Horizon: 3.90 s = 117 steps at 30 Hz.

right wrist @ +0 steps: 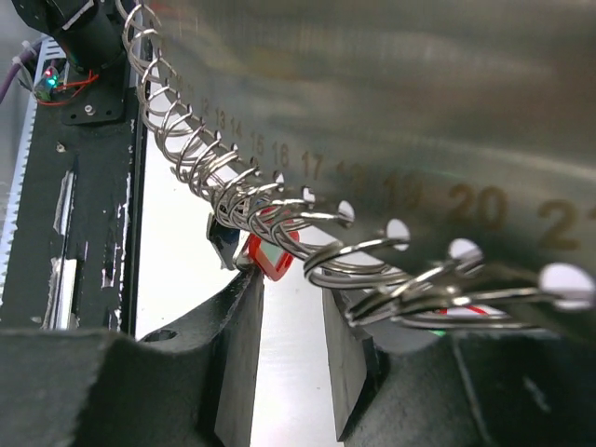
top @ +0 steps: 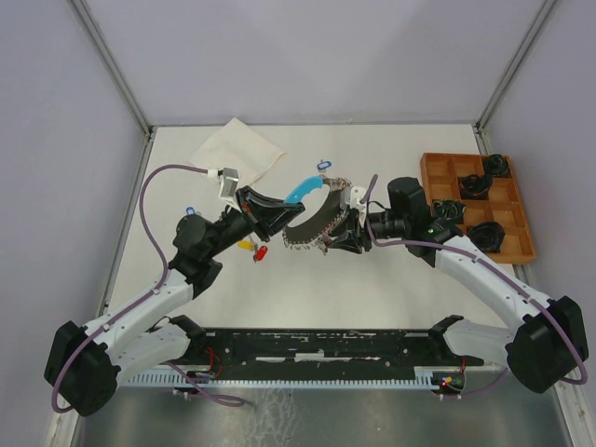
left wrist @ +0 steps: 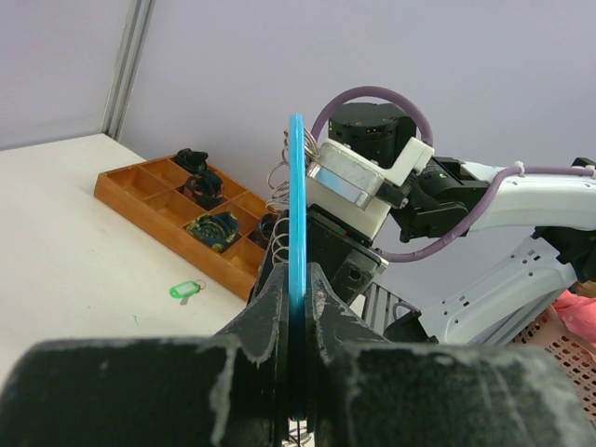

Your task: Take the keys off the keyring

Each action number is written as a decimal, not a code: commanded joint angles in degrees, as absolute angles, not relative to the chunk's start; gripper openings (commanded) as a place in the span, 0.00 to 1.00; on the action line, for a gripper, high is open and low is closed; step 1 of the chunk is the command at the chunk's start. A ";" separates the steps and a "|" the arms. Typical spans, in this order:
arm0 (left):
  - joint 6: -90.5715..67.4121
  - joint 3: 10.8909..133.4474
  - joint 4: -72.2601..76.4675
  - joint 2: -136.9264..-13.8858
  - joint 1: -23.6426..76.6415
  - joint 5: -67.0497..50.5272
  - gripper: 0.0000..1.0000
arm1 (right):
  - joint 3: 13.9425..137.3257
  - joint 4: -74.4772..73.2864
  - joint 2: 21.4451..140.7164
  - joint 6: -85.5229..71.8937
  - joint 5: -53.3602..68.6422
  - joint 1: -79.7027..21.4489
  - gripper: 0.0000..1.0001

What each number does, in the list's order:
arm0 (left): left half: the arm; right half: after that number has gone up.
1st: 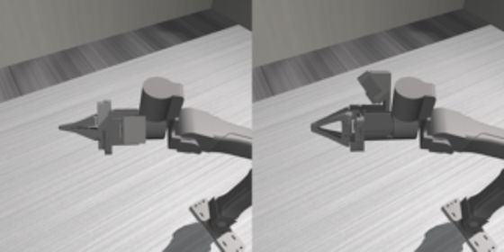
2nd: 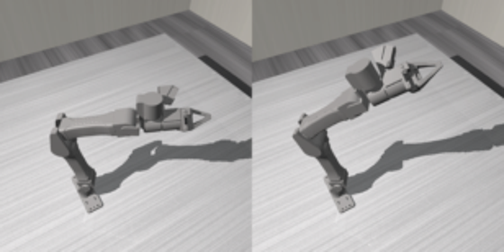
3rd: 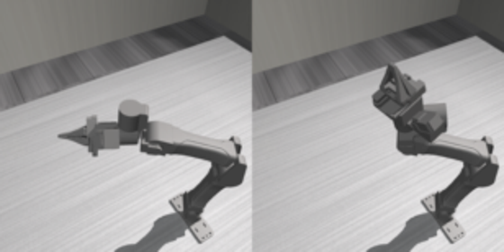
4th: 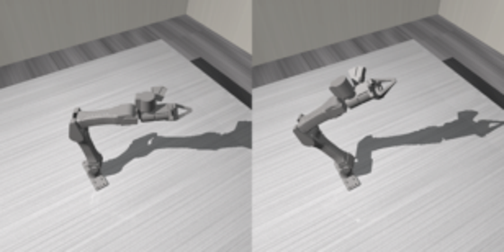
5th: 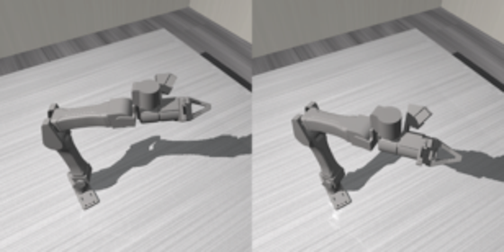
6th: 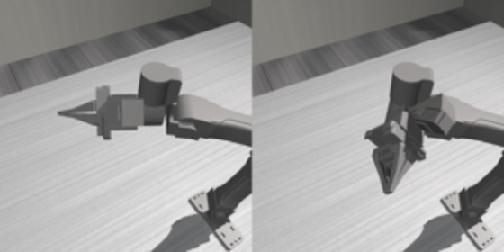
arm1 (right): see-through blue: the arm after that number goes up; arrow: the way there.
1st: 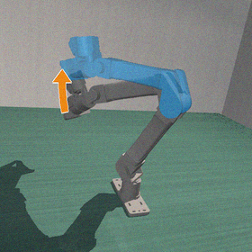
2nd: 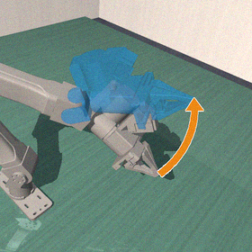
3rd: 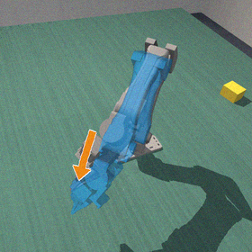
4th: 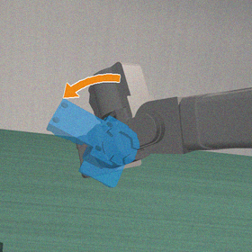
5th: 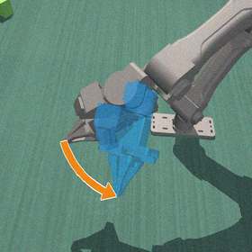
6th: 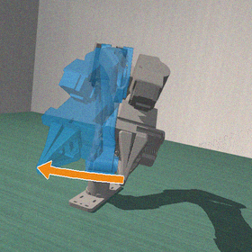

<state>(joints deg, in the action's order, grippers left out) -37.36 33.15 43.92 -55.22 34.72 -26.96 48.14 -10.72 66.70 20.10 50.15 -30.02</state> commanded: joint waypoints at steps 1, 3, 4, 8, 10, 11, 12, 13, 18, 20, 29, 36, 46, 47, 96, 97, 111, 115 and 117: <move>-40.35 32.91 50.01 -53.50 34.54 -24.99 0.03 | 49.18 -7.02 65.24 16.66 51.22 -30.35 0.39; -40.91 32.74 50.56 -53.76 34.54 -24.85 0.03 | 49.14 -6.51 65.26 15.98 50.43 -30.33 0.39; -41.22 32.70 50.80 -53.91 34.54 -24.83 0.03 | 49.16 -6.20 65.14 15.37 49.92 -30.32 0.39; -41.95 32.73 51.49 -54.35 34.54 -24.80 0.03 | 49.41 -5.82 64.97 14.15 46.84 -30.34 0.37; -42.14 32.61 51.71 -54.32 34.54 -24.63 0.03 | 49.49 -5.72 64.90 13.79 45.87 -30.33 0.36; -42.26 32.66 51.78 -54.33 34.54 -24.49 0.03 | 49.56 -5.70 64.94 13.68 45.80 -30.37 0.36; -42.39 32.64 51.84 -54.32 34.56 -24.25 0.03 | 49.49 -5.61 64.85 13.56 45.84 -30.33 0.35; -42.65 32.57 51.90 -54.27 34.54 -23.95 0.03 | 49.48 -5.49 64.87 13.38 45.98 -30.32 0.35; -44.13 32.08 52.44 -54.18 34.56 -22.08 0.03 | 49.03 -4.74 64.77 13.21 47.48 -30.50 0.36; -45.30 31.82 52.87 -54.16 34.54 -21.26 0.03 | 48.71 -4.40 64.81 13.10 48.18 -30.61 0.37; -47.08 31.91 47.11 -51.00 34.45 -13.16 0.03 | 47.61 -3.20 64.70 13.79 46.23 -31.15 0.48; -47.39 33.73 43.47 -50.32 34.32 -11.60 0.03 | 46.46 -0.52 64.37 13.81 43.99 -31.43 0.49; -51.58 34.39 47.20 -52.35 34.11 -11.75 0.03 | 44.20 6.02 64.25 12.49 39.50 -32.86 0.48; -51.67 34.64 47.17 -52.38 34.05 -12.25 0.03 | 44.32 5.90 64.17 12.48 39.15 -32.94 0.48; -54.16 35.51 48.25 -55.26 33.75 -14.33 0.03 | 50.17 -2.77 60.55 13.74 36.37 -33.57 0.42; -54.14 35.53 48.25 -55.28 33.75 -14.40 0.03 | 50.18 -2.80 60.53 13.65 35.89 -33.60 0.42; -54.71 35.68 48.25 -55.86 33.77 -15.40 0.03 | 50.58 -3.23 60.09 13.98 32.51 -33.64 0.38; -55.32 35.62 49.18 -56.51 33.78 -15.79 0.03 | 50.42 -2.73 60.13 13.18 35.57 -33.57 0.38; -55.50 35.61 49.37 -56.63 33.75 -15.89 0.03 | 50.18 -2.29 60.37 12.70 36.54 -33.57 0.38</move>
